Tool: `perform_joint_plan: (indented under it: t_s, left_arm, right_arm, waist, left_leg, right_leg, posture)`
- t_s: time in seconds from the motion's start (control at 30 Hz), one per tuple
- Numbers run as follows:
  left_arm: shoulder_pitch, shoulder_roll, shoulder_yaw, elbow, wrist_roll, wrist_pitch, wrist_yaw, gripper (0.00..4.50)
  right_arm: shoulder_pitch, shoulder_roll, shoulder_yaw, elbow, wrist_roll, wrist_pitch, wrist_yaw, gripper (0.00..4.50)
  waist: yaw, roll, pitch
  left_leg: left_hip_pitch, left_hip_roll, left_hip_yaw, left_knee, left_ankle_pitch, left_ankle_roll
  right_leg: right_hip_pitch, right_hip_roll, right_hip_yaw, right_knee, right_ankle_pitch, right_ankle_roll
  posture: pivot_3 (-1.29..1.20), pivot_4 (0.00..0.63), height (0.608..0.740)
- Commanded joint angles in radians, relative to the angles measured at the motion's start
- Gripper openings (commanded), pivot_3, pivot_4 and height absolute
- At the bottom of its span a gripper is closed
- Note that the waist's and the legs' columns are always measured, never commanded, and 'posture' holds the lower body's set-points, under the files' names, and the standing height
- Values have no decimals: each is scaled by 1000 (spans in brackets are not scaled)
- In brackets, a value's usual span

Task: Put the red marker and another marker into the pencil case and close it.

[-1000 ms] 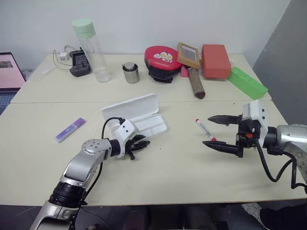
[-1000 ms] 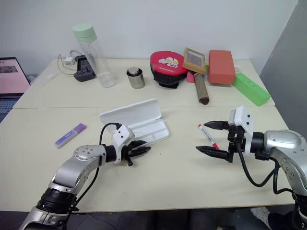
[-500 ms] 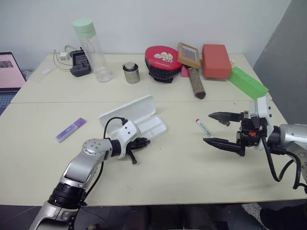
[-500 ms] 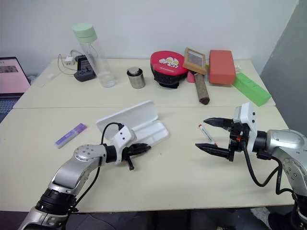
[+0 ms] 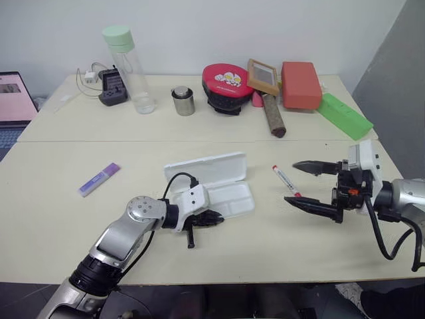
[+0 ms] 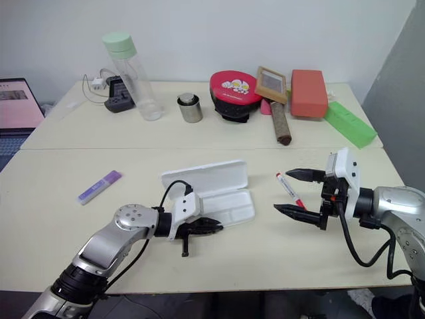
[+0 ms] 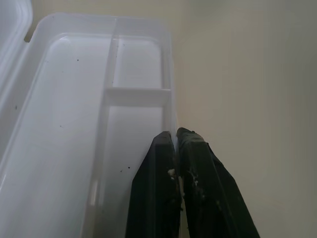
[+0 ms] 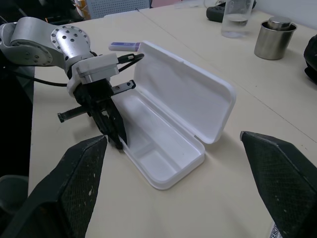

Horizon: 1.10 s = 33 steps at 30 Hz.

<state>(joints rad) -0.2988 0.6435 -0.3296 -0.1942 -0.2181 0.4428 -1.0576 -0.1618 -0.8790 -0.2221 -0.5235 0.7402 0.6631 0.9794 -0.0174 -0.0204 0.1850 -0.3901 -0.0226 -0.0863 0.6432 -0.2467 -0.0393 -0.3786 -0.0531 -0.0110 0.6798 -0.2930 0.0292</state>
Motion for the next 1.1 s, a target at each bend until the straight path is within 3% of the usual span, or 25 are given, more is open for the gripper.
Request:
perform_joint_plan:
  t_s: [0.03, 0.33, 0.6, 0.63, 0.93, 1.1]
  left_arm:
    - [-29, 8, -53, -1, 21, -46, -66, 26]
    - [-75, 13, -69, 34, 28, -77, -151, 26]
    - [-51, 6, -55, 20, 39, -38, -116, 26]
    - [-48, 6, -52, 17, 41, -32, -108, 426]
    - [-24, 11, -21, -52, -11, 42, -97, 2107]
    - [3, 5, 76, -174, -151, 171, -77, 3142]
  right_arm:
    - [33, -26, -45, -50, 21, -2, 5, 4500]
    - [50, -25, -59, -66, 32, 2, -17, 4500]
    - [53, -26, -50, -59, 29, -5, -19, 4500]
    - [53, -27, -49, -58, 28, -7, -17, 4500]
    - [41, -25, -36, -42, 22, -13, -7, 4500]
    - [47, -26, -41, -42, 25, -16, -2, 4500]
  waist:
    - [1, 0, 0]
    - [6, 0, 0]
    - [6, 0, 0]
    - [6, 0, 0]
    - [6, 0, 0]
    - [6, 0, 0]
  left_leg:
    - [0, 0, 0, 0, 0, 0]
    - [0, 0, 2, 0, 0, 1]
    - [0, 0, 2, 1, -1, 1]
    - [0, 0, 2, 1, -1, 1]
    - [0, 0, 2, 1, -1, 1]
    - [0, 1, 1, 1, -1, 1]
  right_leg:
    - [0, 0, 0, 0, 0, 0]
    - [0, 0, -1, 0, 0, 0]
    - [0, 0, 0, 0, 0, 1]
    - [0, 0, 0, 0, 0, 1]
    - [0, 0, 0, 0, 0, 1]
    - [0, 0, 0, 0, 0, 1]
  posture:
    - [0, 150, 740]
    - [0, 150, 740]
    - [0, 150, 740]
    - [0, 150, 740]
    - [0, 150, 740]
    - [0, 150, 740]
